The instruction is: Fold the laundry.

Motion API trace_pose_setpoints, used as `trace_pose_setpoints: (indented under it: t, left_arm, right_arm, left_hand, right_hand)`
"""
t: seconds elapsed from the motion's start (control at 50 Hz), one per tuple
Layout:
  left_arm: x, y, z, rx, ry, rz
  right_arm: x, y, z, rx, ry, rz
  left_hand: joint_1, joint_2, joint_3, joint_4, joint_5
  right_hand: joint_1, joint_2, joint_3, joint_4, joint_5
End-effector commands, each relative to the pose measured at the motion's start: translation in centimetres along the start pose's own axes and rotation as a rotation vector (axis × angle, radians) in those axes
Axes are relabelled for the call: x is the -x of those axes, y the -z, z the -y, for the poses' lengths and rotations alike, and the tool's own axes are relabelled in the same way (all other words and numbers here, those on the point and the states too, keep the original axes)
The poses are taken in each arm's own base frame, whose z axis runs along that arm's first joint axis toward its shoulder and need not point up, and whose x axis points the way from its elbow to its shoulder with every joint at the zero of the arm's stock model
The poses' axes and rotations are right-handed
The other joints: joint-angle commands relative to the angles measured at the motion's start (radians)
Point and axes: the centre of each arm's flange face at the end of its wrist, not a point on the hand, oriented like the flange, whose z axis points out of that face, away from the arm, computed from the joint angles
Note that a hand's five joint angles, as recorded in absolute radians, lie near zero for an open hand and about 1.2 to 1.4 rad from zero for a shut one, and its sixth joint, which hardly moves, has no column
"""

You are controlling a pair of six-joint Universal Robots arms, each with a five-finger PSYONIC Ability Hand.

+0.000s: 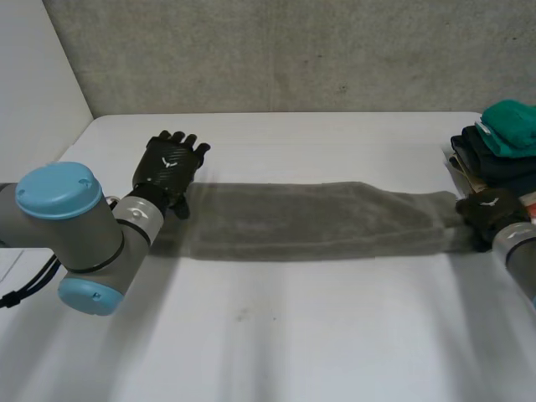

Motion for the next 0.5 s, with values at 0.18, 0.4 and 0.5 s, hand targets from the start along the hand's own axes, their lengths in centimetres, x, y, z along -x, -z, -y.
trace_pose_setpoints:
  t: [0.18,0.4,0.5]
  left_arm:
    - [3.0,2.6,1.1,0.005,0.0,0.062]
    - [5.1,3.9,1.4,0.012,0.0,0.118]
    - [4.7,4.4,1.1,0.025,0.015,0.109]
  right_arm:
    - [-5.1,-0.4,2.2,-0.035,0.487,-0.239]
    - [10.9,4.2,15.2,-0.8,0.581,0.015]
    - [22.0,8.0,16.7,-1.082,0.625,0.292]
  left_hand:
    - [-0.025,-0.036,-0.041,-0.03,-0.05]
    - [-0.025,-0.036,-0.041,-0.03,-0.05]
    - [-0.025,-0.036,-0.041,-0.03,-0.05]
  right_hand:
    - [0.274,0.217,0.217,0.2,0.247]
    - [0.274,0.217,0.217,0.2,0.247]
    - [0.274,0.217,0.217,0.2,0.247]
